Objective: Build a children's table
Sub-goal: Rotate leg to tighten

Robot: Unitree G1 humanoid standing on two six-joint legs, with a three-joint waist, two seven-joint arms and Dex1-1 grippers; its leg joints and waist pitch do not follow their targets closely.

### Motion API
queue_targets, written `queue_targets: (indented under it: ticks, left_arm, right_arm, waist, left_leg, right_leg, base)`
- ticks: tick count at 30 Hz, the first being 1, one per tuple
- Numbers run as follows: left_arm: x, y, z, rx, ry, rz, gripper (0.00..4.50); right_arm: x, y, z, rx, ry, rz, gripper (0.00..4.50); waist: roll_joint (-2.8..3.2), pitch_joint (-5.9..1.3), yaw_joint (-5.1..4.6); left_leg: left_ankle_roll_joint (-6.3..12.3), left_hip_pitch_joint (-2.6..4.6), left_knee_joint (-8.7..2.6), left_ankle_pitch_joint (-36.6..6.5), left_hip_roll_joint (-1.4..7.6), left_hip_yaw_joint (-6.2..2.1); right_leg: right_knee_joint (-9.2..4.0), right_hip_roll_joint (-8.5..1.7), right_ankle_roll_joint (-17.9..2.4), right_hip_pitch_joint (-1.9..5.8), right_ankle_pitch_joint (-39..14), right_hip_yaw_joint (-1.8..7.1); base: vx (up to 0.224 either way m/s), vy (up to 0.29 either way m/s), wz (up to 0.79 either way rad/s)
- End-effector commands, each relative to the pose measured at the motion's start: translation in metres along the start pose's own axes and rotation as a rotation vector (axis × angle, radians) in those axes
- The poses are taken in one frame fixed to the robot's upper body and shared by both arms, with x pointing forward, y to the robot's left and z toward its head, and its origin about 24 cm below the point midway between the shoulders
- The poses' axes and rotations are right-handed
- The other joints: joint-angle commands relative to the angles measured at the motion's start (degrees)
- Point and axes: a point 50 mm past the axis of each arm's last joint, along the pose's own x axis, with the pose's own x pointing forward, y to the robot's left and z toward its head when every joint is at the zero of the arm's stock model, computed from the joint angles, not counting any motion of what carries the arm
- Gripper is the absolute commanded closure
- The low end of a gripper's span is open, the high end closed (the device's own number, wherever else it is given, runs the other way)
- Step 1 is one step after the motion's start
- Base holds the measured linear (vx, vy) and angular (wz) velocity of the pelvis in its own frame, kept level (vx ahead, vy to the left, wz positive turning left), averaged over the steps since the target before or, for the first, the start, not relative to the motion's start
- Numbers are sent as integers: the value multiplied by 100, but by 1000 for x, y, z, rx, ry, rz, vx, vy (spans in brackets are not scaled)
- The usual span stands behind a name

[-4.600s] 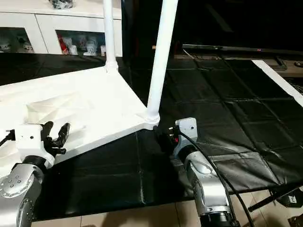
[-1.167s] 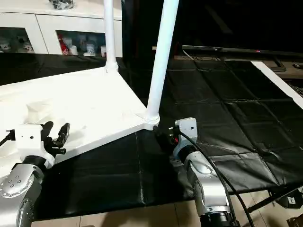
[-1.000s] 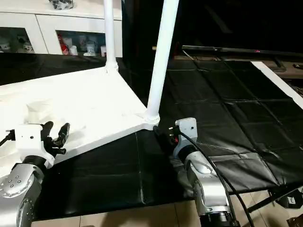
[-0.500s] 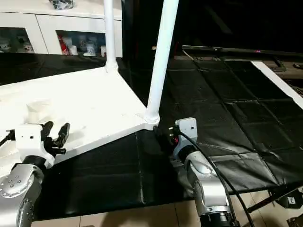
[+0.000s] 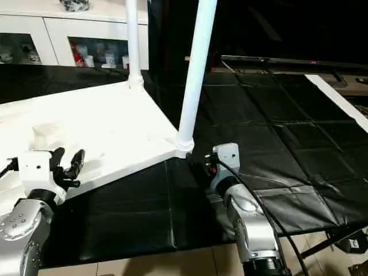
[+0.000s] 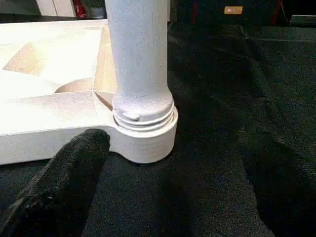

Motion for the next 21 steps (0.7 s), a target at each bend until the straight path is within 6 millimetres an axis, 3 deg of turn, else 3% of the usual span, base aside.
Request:
queue_targets:
  ticks: [1,21]
  left_arm:
    - [0,-1,0,-2,-7,-6,203]
    - [0,-1,0,-2,-7,-6,203]
  right_arm:
    - [1,-1,4,-8,-7,7,0]
    - [1,-1,4,-8,-7,7,0]
  waist:
    - [110,-288,6]
    - [106,-289,6]
  left_leg:
    - [-40,10,-459,-1385,235,-109]
    - [-36,11,-458,-1380,232,-107]
  right_leg:
    - [-472,-416,-254,243,-1602,446]
    - [-475,-416,-244,239,-1616,448]
  base:
    - [0,0,0]
    - [0,0,0]
